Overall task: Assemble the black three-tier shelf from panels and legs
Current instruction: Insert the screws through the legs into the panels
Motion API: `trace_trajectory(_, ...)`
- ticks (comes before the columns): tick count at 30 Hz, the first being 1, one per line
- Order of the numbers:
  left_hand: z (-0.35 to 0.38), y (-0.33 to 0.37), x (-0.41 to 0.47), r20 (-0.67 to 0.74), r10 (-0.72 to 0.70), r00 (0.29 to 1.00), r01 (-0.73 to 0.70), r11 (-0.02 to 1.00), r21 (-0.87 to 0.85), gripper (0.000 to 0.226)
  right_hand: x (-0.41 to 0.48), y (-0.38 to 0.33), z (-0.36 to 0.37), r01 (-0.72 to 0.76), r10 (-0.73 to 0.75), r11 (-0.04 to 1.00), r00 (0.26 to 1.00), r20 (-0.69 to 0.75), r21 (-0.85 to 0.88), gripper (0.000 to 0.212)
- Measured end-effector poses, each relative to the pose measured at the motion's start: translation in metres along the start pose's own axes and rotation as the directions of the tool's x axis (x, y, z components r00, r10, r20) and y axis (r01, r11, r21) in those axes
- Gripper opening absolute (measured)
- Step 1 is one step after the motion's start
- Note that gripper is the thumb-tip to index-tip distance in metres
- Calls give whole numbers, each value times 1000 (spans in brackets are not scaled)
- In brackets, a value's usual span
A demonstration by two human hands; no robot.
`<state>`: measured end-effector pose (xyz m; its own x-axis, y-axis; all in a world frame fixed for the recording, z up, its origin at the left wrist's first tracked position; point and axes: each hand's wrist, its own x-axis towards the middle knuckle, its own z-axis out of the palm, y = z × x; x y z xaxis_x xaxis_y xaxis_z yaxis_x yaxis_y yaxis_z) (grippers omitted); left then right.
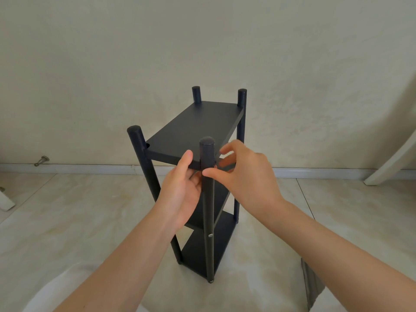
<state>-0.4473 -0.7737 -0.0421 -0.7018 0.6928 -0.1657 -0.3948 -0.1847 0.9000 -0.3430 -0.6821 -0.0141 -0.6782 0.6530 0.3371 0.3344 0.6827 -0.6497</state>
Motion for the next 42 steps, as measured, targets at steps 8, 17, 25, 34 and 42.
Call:
trace_trajectory(8,-7,-3,6,39,16,999,-17,1000,25,43,8,-1,-5,173,-180,982,978,104,74,31)
trace_trajectory(17,-12,-5,8,142,18,990,-13,999,-31,42,10,0,-15,163,-179,981,969,169,103,34)
trace_trajectory(25,-11,-5,10,104,9,995,-4,999,-48,55,10,13,-32,-20,-96,911,961,258,411,28)
trace_trajectory(34,-11,-14,9,82,66,994,-60,996,-71,35,-10,108,-29,-475,297,818,833,467,325,20)
trace_trajectory(42,4,-22,0,112,73,991,-65,995,-79,27,-36,235,19,-728,633,683,631,448,59,18)
